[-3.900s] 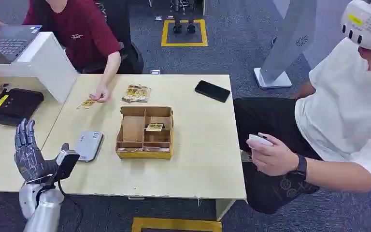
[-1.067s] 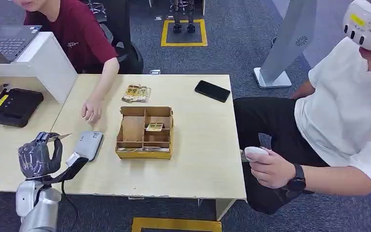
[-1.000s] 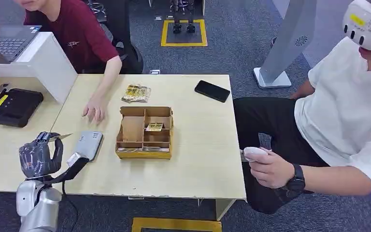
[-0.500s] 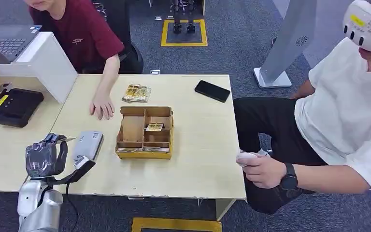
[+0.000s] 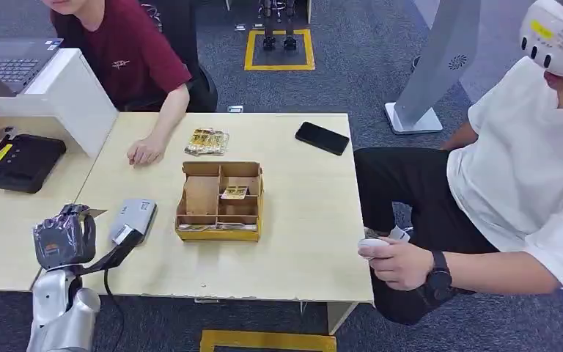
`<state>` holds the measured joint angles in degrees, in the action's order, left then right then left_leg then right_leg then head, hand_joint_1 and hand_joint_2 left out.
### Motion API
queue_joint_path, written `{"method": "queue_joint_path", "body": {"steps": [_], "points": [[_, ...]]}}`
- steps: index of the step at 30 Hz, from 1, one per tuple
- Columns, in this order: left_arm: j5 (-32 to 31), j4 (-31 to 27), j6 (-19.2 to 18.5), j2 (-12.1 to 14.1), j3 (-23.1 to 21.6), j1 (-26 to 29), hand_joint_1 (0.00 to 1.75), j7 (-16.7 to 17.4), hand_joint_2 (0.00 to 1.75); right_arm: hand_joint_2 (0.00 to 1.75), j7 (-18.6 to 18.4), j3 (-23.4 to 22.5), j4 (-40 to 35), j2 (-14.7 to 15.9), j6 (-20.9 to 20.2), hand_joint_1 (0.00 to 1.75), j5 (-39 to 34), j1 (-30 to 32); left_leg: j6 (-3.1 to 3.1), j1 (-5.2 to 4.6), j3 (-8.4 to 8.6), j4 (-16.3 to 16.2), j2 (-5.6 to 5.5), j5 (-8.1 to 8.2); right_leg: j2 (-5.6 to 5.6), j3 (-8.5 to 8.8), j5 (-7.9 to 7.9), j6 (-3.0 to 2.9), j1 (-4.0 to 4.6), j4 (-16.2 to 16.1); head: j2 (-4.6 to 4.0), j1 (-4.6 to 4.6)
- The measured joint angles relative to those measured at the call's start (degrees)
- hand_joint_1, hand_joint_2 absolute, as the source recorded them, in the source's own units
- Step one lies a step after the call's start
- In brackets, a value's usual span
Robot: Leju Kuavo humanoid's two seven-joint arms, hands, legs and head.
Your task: Pass the card to the sensor for recognition and then transmit it.
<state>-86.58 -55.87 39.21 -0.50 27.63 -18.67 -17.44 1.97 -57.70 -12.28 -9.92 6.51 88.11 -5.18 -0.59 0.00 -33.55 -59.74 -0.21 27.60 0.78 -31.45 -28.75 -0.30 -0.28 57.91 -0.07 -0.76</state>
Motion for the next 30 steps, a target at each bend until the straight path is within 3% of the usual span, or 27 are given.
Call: {"method": "queue_joint_path", "body": {"steps": [25, 28, 30], "points": [[1.4, 1.0, 0.0, -0.9, -1.9, 3.1, 1.75, -1.3, 1.75, 1.75, 0.1, 0.0, 0.1, -0.7, 0.8, 0.0, -0.2, 0.0, 0.0, 0.0, 0.0, 0.0, 0.0, 0.0, 0.0, 0.0, 0.0, 0.0, 0.0, 0.0, 0.0, 0.0], [2.5, 1.0, 0.0, -1.1, -1.9, 3.1, 1.75, -2.6, 1.75, 1.75, 0.1, 0.0, 0.2, -0.7, 0.8, 0.0, -0.1, 0.0, 0.0, 0.0, 0.0, 0.0, 0.0, 0.0, 0.0, -0.01, 0.0, 0.0, 0.0, 0.0, 0.0, 0.02], [6.7, 2.2, 0.0, -1.4, -1.8, 2.4, 1.75, -5.7, 1.75, 1.75, 0.1, 0.0, 0.2, -0.7, 0.7, 0.0, -0.2, 0.0, 0.0, 0.0, 0.0, 0.0, -0.02, 0.0, -0.01, -0.03, 0.0, 0.0, 0.0, 0.0, 0.0, 0.0]]}}
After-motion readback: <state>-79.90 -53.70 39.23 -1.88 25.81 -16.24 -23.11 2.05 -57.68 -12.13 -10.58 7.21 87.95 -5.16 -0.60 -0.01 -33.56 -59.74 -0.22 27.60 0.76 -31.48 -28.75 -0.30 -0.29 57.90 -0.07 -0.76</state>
